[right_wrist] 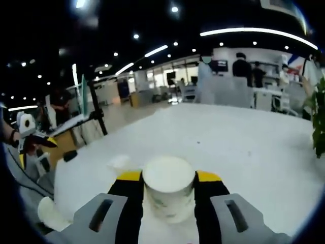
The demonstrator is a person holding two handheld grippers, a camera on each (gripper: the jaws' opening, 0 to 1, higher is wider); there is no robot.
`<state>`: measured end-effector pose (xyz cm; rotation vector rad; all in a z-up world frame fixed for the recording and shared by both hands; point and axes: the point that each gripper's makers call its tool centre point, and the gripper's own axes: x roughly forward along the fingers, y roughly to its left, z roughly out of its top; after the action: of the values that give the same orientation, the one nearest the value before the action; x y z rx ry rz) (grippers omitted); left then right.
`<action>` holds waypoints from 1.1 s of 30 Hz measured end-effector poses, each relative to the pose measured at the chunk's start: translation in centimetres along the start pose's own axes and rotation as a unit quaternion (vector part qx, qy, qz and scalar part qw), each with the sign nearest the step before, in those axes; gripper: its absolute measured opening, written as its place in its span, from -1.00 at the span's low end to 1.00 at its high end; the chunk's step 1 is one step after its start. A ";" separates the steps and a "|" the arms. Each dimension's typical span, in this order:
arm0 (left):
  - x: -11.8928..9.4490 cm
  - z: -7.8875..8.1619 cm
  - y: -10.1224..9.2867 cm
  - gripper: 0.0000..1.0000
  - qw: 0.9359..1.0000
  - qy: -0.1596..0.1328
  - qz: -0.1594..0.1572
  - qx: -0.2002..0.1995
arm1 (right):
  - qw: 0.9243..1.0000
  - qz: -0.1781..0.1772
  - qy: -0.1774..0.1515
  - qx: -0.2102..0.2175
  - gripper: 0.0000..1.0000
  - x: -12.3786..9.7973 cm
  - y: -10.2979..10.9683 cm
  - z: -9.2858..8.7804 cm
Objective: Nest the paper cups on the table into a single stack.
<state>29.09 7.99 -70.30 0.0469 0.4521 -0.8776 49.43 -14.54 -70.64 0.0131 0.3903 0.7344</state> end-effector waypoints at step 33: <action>1.5 0.7 -2.7 0.94 0.995 -0.002 -0.097 0.018 | 0.988 0.063 -0.105 0.091 -0.31 -7.0 11.8 1.2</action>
<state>28.12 4.96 -69.86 0.0350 0.4413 -1.0773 37.46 -10.17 -65.36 0.2886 0.2546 0.8115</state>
